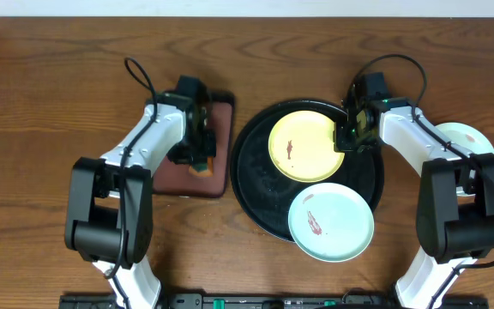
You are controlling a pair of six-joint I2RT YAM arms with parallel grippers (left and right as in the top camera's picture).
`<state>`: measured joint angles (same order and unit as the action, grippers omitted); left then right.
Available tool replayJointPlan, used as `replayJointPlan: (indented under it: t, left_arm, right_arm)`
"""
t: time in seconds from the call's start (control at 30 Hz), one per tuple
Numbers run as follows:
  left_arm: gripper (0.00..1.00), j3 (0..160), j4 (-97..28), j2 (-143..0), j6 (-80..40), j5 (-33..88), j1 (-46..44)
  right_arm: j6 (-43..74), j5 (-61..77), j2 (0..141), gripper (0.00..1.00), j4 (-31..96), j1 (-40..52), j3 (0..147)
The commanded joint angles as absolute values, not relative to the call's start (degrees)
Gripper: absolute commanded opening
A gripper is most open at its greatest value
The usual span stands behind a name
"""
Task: Clean dirty plates on tray and stack at the side
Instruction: 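Carry the sponge with the left gripper onto the yellow plate, then scrub the yellow plate with the sponge while the right gripper holds its rim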
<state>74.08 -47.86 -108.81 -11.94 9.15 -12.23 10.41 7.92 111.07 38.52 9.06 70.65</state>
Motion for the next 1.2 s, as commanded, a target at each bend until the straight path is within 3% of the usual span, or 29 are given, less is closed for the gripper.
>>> replayJointPlan:
  t: [0.0, 0.2, 0.6, 0.9, 1.07, 1.17]
  left_arm:
    - [0.07, 81.8, -49.8, -104.4, -13.3, 11.6, -12.9]
    - [0.08, 85.3, -44.3, -103.9, -22.7, 24.8, -15.9]
    - [0.08, 85.3, -33.0, -109.4, -31.9, 20.0, -28.6]
    - [0.07, 85.3, -27.1, -120.4, -43.8, 21.0, -35.3]
    - [0.08, 85.3, -26.5, -124.4, -43.5, 24.4, -35.7]
    - [0.07, 85.3, -30.1, -124.6, -40.0, 18.2, -35.0]
  right_arm:
    - [4.5, 13.0, 111.9, 0.01, 38.8, 9.1, 70.4]
    - [3.0, 14.5, 111.9, 0.01, 37.7, 9.1, 70.4]
    - [13.3, 9.9, 112.5, 0.01, 38.3, 9.1, 70.4]
    - [12.1, 9.9, 112.5, 0.01, 39.1, 10.3, 70.4]
    - [12.1, 9.9, 112.5, 0.01, 39.2, 10.4, 70.4]
    - [12.1, 9.9, 112.5, 0.01, 39.3, 10.5, 70.4]
